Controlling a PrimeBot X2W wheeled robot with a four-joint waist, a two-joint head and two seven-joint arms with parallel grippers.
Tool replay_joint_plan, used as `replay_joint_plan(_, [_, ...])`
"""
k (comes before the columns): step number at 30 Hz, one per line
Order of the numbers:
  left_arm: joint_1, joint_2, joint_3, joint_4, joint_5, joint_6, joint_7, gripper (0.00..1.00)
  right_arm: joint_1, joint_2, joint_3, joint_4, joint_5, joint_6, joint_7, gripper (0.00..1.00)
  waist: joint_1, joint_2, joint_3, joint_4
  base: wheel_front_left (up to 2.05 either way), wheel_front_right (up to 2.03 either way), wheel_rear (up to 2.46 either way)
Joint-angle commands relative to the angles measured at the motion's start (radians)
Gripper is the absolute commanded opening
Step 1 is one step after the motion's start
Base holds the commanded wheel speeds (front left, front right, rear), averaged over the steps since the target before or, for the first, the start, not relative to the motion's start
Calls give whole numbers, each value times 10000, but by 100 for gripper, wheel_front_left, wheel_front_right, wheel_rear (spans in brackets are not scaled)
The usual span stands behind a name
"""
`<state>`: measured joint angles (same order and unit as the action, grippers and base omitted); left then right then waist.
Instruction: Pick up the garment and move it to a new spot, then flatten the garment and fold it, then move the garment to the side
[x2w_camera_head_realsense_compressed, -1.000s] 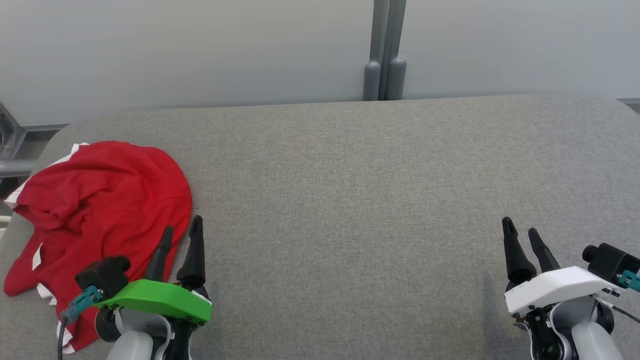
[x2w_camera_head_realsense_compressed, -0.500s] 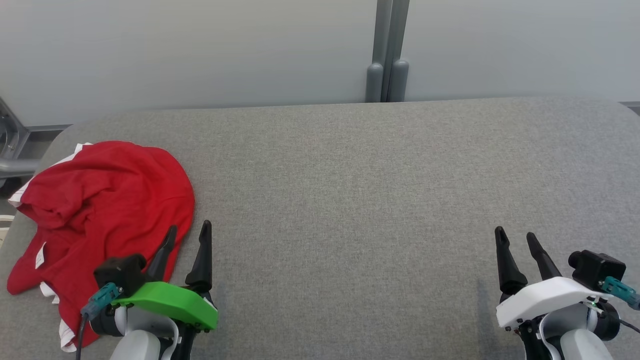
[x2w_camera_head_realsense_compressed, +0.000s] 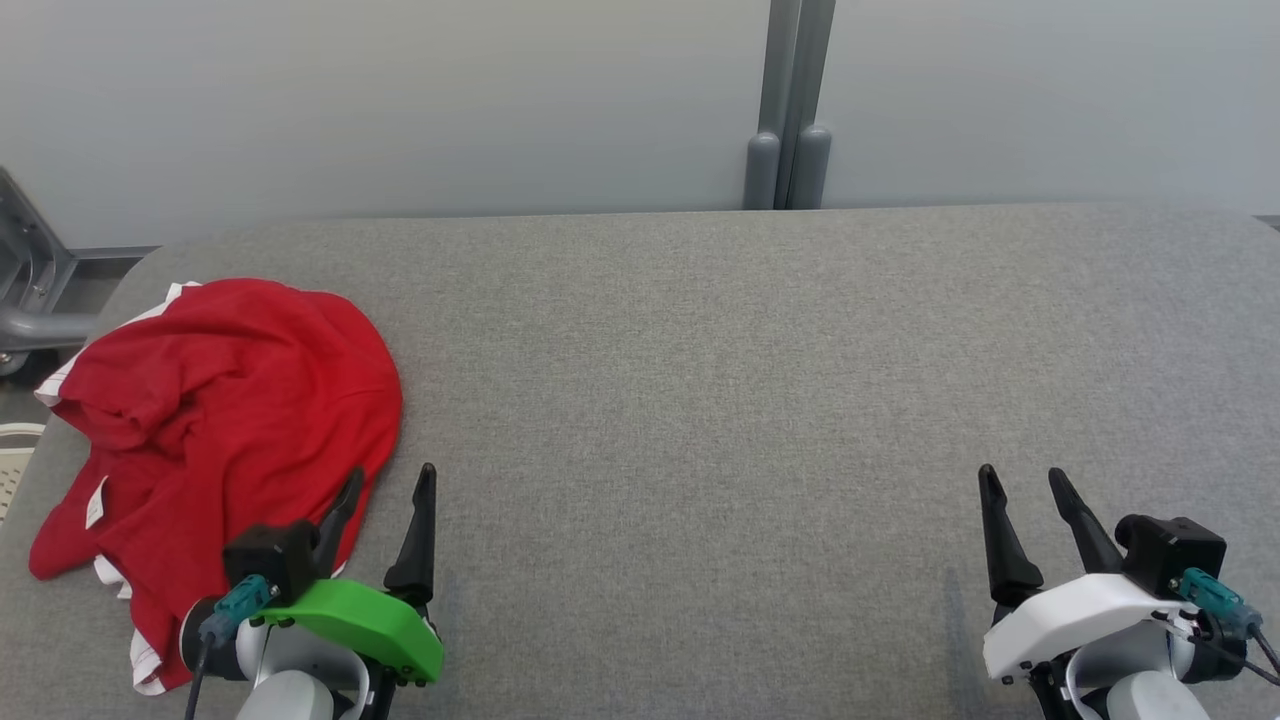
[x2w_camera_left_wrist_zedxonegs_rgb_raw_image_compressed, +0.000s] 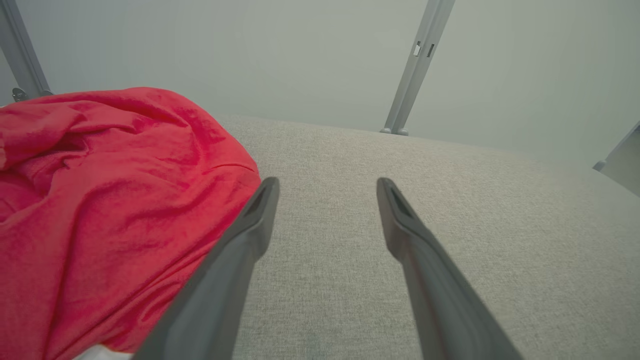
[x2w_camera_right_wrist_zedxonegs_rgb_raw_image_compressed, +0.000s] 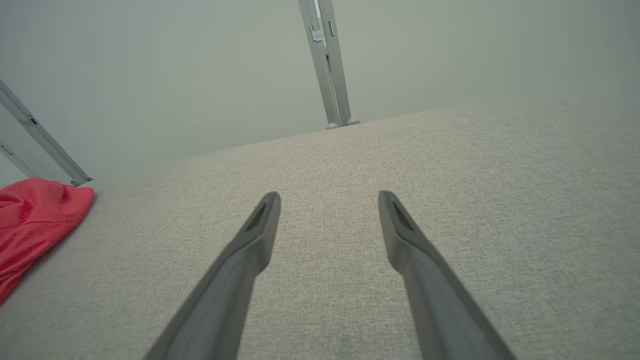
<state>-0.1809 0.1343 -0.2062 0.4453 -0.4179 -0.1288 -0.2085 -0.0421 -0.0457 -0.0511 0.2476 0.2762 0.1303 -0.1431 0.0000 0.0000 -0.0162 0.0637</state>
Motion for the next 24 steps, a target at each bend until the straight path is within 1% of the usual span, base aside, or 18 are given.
replay_joint_plan(1, [-256, 91, -43, 3, 265, -22, -80, 100, 103, -81, 26, -117, -300, 5, -138, 100, 0, 0, -6, 16, 0, 0, 0])
replay_joint_plan(6, [-212, 129, -56, 234, 585, -23, -158, 100, 161, -108, 28, -107, -740, 5, -294, 100, 0, 0, -33, 24, 0, 0, 0])
replay_joint_plan(10, [-98, 38, -47, 591, 923, -24, -223, 100, 283, -152, 23, -56, -1175, 6, -440, 100, 0, 0, -79, 30, 0, 0, 0])
replay_joint_plan(14, [-67, -41, 174, 993, 1048, -26, -274, 100, 350, -180, -13, 2, -1530, 5, -571, 100, 0, 0, -100, 29, 0, 0, 0])
replay_joint_plan(24, [-187, -146, 329, 1690, 1478, -29, -401, 100, 565, -293, 142, 157, -2093, 5, -847, 100, 0, 0, -128, 61, 0, 0, 0])
